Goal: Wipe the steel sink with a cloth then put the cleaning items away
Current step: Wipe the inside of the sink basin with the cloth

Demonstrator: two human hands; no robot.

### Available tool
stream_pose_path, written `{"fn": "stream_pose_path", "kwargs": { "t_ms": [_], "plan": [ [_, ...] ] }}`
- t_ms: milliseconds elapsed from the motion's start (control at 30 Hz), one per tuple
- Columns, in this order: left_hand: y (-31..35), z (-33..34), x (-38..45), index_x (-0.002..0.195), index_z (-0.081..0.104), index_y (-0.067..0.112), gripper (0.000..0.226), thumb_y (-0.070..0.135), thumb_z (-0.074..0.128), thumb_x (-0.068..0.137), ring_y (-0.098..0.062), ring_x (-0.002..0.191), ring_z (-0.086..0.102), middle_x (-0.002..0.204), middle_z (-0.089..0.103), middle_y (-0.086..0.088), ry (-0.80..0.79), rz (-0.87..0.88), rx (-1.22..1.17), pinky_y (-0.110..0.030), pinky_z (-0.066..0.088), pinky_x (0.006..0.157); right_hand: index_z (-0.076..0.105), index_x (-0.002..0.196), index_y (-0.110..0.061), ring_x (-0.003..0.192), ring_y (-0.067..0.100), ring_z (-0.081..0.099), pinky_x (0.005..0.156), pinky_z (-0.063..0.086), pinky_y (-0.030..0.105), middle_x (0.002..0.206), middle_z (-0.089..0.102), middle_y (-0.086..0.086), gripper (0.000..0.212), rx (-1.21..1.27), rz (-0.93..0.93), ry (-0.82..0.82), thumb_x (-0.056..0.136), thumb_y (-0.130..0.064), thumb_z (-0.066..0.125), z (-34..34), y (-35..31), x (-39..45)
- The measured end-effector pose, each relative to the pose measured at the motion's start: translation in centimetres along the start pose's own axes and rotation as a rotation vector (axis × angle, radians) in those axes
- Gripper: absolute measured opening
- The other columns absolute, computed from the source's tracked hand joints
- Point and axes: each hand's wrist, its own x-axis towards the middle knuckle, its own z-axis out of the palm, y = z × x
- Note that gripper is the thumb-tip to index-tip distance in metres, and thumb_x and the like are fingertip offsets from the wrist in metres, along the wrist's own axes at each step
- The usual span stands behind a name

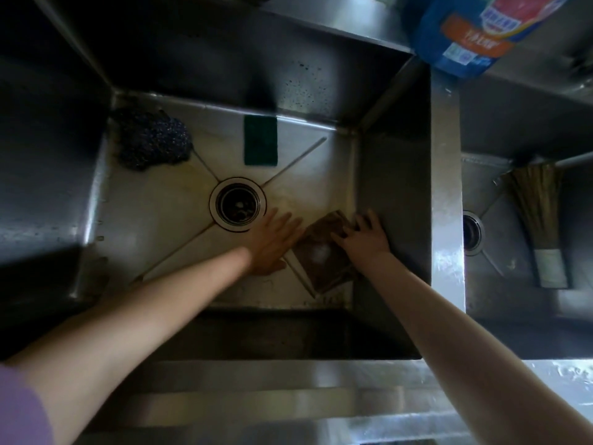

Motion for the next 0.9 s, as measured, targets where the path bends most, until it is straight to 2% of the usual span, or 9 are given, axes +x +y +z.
{"fn": "stream_pose_path", "kwargs": {
  "t_ms": [133,267,467,600,767,833,900],
  "plan": [
    [0.4,0.0,-0.3,0.15,-0.009,0.018,0.085,0.043,0.048,0.092,-0.032,0.146,-0.007,0.159,-0.011,-0.01,0.026,0.055,-0.003,-0.05,-0.01,0.114,0.019,0.149,-0.037,0.147,0.033,-0.001,0.115,-0.008,0.051,0.16,0.01,0.002,0.047,-0.028,0.023,-0.032,0.103,-0.031,0.014,0.1,-0.2,0.2],
    [1.1,0.4,-0.3,0.15,0.002,0.033,0.071,0.04,0.046,0.095,-0.03,0.146,-0.011,0.16,-0.005,-0.003,-0.011,0.211,0.068,-0.049,-0.018,0.107,0.013,0.151,-0.036,0.146,0.034,0.001,0.114,-0.009,0.053,0.16,0.009,0.003,0.048,-0.068,0.021,-0.091,0.102,-0.033,0.018,-0.2,-0.5,-0.1],
    [1.6,0.2,-0.6,0.149,0.013,0.037,0.06,0.035,0.041,0.096,-0.03,0.145,-0.012,0.16,0.001,0.0,-0.045,0.197,0.084,-0.052,-0.016,0.111,0.023,0.15,-0.025,0.147,0.029,-0.001,0.114,-0.011,0.052,0.16,0.012,0.004,0.048,-0.08,0.024,-0.13,0.103,-0.032,0.016,0.1,-1.2,-0.4],
    [0.9,0.5,-0.8,0.148,0.015,0.042,0.056,0.031,0.036,0.097,-0.028,0.145,-0.013,0.16,0.001,0.005,-0.069,0.226,0.139,-0.049,-0.021,0.105,0.026,0.149,-0.028,0.147,0.031,-0.001,0.114,-0.01,0.054,0.16,0.01,0.005,0.047,-0.057,-0.034,-0.195,0.103,-0.033,0.019,1.2,-2.1,-1.5],
    [0.6,1.0,-1.7,0.148,0.013,0.041,0.058,0.028,0.036,0.097,-0.029,0.145,-0.013,0.16,-0.001,0.004,-0.107,0.276,0.219,-0.05,-0.021,0.106,0.025,0.149,-0.031,0.147,0.031,-0.002,0.115,-0.007,0.055,0.16,0.01,0.006,0.047,-0.008,-0.103,-0.276,0.103,-0.029,0.016,2.1,-3.3,-2.6],
    [0.4,1.0,-1.9,0.148,0.015,0.039,0.055,0.03,0.035,0.098,-0.03,0.145,-0.013,0.16,0.001,0.002,-0.103,0.293,0.236,-0.049,-0.022,0.104,0.03,0.147,-0.032,0.147,0.031,0.004,0.116,-0.005,0.055,0.159,0.014,0.007,0.046,0.063,-0.121,-0.279,0.104,-0.028,0.016,2.1,-3.5,-2.8],
    [0.5,1.0,-2.0,0.147,0.021,0.036,0.051,0.032,0.035,0.098,-0.031,0.146,-0.01,0.16,0.005,-0.001,-0.079,0.295,0.184,-0.048,-0.021,0.105,0.033,0.145,-0.034,0.144,0.031,0.019,0.117,-0.002,0.054,0.155,0.028,0.009,0.044,0.14,-0.108,-0.195,0.104,-0.027,0.021,1.8,-3.0,-2.8]
  ]
}}
